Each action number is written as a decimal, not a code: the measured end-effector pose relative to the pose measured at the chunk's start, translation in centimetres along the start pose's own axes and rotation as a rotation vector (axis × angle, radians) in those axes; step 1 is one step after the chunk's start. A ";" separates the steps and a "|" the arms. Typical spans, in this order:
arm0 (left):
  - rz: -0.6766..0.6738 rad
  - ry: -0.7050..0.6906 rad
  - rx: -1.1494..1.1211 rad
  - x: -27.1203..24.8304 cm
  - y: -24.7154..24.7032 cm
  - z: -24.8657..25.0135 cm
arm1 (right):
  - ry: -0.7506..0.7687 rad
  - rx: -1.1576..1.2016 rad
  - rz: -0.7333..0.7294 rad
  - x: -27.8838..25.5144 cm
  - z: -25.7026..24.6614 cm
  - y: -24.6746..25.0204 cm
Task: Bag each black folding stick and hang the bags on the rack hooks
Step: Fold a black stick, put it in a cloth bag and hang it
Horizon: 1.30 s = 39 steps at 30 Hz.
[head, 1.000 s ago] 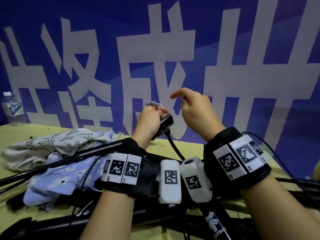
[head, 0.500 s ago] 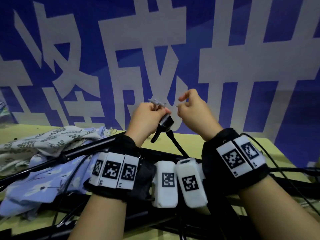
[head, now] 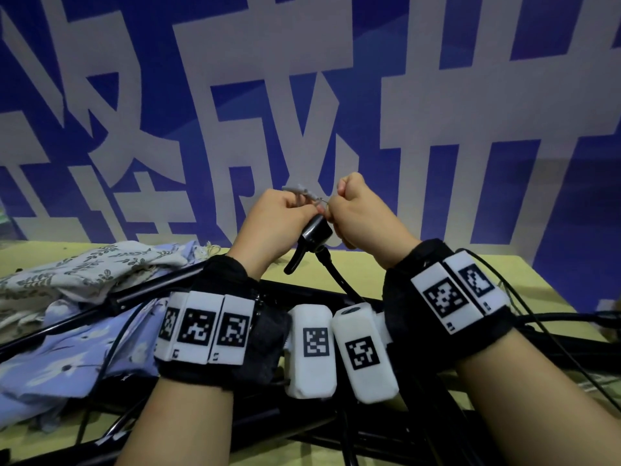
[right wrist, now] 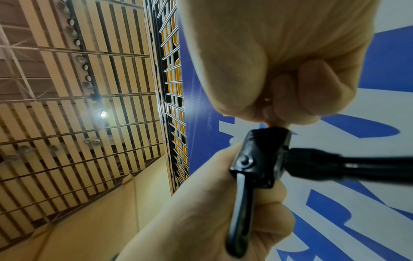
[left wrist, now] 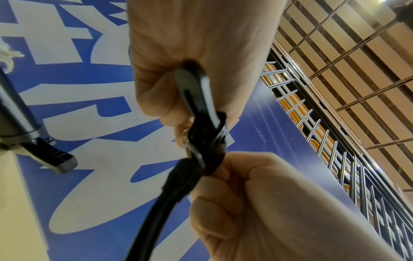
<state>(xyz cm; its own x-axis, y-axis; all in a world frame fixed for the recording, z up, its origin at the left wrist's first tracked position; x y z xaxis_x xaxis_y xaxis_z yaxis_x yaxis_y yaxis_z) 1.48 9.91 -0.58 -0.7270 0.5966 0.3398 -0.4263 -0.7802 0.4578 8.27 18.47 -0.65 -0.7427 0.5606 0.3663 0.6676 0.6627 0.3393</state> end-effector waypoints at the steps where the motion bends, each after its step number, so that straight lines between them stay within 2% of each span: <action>1: 0.000 -0.003 -0.005 -0.1 0.0 0.1 | -0.004 -0.009 -0.002 0.0 0.0 0.0; 17: -0.010 -0.047 0.071 -0.4 0.1 0.7 | -0.016 -0.059 -0.011 -0.2 -0.1 0.0; 24: -0.079 -0.156 0.298 -0.6 -0.3 1.3 | 0.011 -0.141 -0.013 -0.2 -0.1 -0.1; 26: -0.074 -0.178 0.311 -0.7 -0.2 1.6 | -0.001 -0.077 -0.009 -0.3 -0.4 0.0; 29: -0.024 -0.147 0.311 -0.5 0.2 1.5 | -0.089 0.158 -0.070 -0.6 -0.4 -0.4; 32: -0.003 -0.058 0.307 -0.2 0.4 0.5 | -0.168 0.312 -0.161 -0.8 -0.1 -1.1; 35: -0.017 0.007 0.300 0.1 0.5 -0.3 | -0.117 0.232 -0.176 -0.7 0.1 -1.1; 39: -0.035 0.007 0.298 0.4 0.4 -0.5 | -0.035 0.106 -0.125 -0.4 0.3 -0.5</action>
<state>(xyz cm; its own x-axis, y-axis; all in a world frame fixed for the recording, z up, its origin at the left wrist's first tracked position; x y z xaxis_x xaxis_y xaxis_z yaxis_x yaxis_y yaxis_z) 0.81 9.74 -0.68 -0.7190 0.6198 0.3145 -0.2751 -0.6693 0.6901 8.22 18.08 -1.22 -0.8225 0.4860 0.2954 0.5616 0.7761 0.2869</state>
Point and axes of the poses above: each hand's wrist, its own x-axis towards the middle knuckle, its own y-axis out of the back of the hand, z = x × y, the point moved 6 cm from there along x, towards the middle knuckle, and after that the axes turned 3 degrees about z, right-handed, at the moved point
